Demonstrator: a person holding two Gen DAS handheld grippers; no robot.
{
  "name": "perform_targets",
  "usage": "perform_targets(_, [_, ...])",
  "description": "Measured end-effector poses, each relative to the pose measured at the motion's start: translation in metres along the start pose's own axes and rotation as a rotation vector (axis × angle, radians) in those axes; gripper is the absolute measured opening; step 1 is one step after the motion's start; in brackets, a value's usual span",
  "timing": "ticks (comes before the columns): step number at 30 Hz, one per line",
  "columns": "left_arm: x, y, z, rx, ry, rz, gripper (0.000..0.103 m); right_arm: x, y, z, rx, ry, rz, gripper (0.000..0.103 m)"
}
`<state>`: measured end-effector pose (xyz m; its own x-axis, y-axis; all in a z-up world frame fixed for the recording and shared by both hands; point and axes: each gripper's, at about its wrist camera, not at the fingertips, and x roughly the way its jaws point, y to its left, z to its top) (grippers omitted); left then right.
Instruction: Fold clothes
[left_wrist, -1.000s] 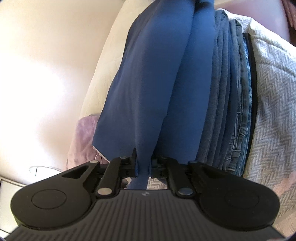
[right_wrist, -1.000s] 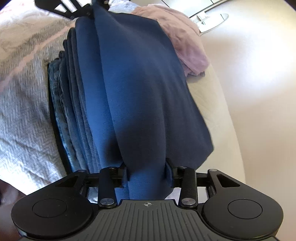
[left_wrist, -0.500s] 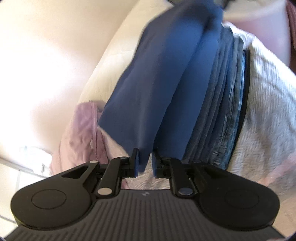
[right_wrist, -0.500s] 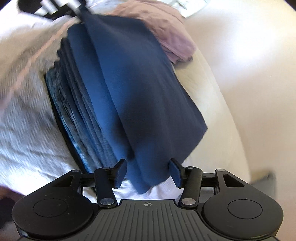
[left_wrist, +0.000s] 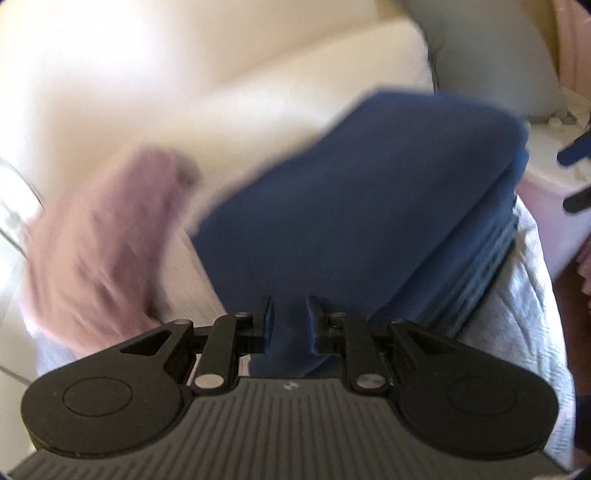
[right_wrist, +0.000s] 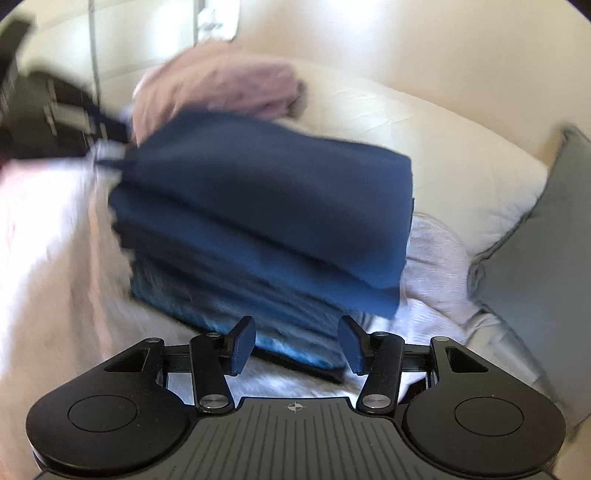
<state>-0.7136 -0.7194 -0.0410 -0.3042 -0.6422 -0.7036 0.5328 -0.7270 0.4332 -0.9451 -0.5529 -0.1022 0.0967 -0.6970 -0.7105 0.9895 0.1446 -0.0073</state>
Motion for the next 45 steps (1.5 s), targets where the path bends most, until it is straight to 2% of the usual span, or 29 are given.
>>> perform_targets(4, [0.009, -0.009, -0.005, -0.008, 0.032, -0.013, 0.008, 0.004, -0.011, 0.007, 0.036, 0.018, 0.013, 0.052])
perform_targets(10, [0.028, -0.026, 0.000, -0.042, 0.090, -0.004, 0.008, 0.015, -0.029, -0.003, 0.124, 0.063, 0.050, 0.052])
perform_targets(14, [0.041, -0.042, 0.002, -0.040, 0.118, 0.006, 0.008, 0.021, -0.031, -0.009, 0.192, 0.068, 0.083, 0.060])
perform_targets(17, [0.024, -0.037, 0.002, -0.068, 0.112, 0.017, 0.010, 0.021, -0.028, -0.014, 0.249, 0.070, 0.100, 0.061])
perform_targets(21, [-0.001, -0.039, -0.009, -0.153, 0.078, 0.019, 0.021, 0.001, -0.015, -0.018, 0.300, 0.039, 0.098, 0.061])
perform_targets(22, [-0.012, -0.042, -0.014, -0.183, 0.070, 0.016, 0.022, -0.009, -0.009, -0.020, 0.305, 0.022, 0.083, 0.061])
perform_targets(26, [-0.056, -0.067, -0.043, -0.263, 0.046, -0.003, 0.038, -0.056, 0.017, -0.037, 0.351, -0.043, 0.004, 0.066])
perform_targets(28, [-0.081, -0.074, -0.061, -0.306, 0.039, -0.012, 0.048, -0.082, 0.036, -0.053, 0.384, -0.070, -0.032, 0.075])
perform_targets(30, [-0.107, -0.078, -0.078, -0.354, 0.025, -0.014, 0.071, -0.105, 0.058, -0.069, 0.410, -0.079, -0.057, 0.079])
perform_targets(33, [-0.145, -0.083, -0.103, -0.418, -0.003, -0.013, 0.083, -0.135, 0.091, -0.090, 0.444, -0.083, -0.077, 0.080])
perform_targets(38, [-0.189, -0.097, -0.125, -0.497, -0.008, -0.022, 0.088, -0.171, 0.125, -0.102, 0.475, -0.087, -0.095, 0.080])
perform_targets(41, [-0.202, -0.107, -0.128, -0.538, -0.015, -0.032, 0.088, -0.190, 0.136, -0.100, 0.463, -0.106, -0.102, 0.081])
perform_targets(45, [-0.211, -0.114, -0.128, -0.595, 0.000, -0.003, 0.089, -0.202, 0.140, -0.092, 0.415, -0.121, -0.099, 0.081])
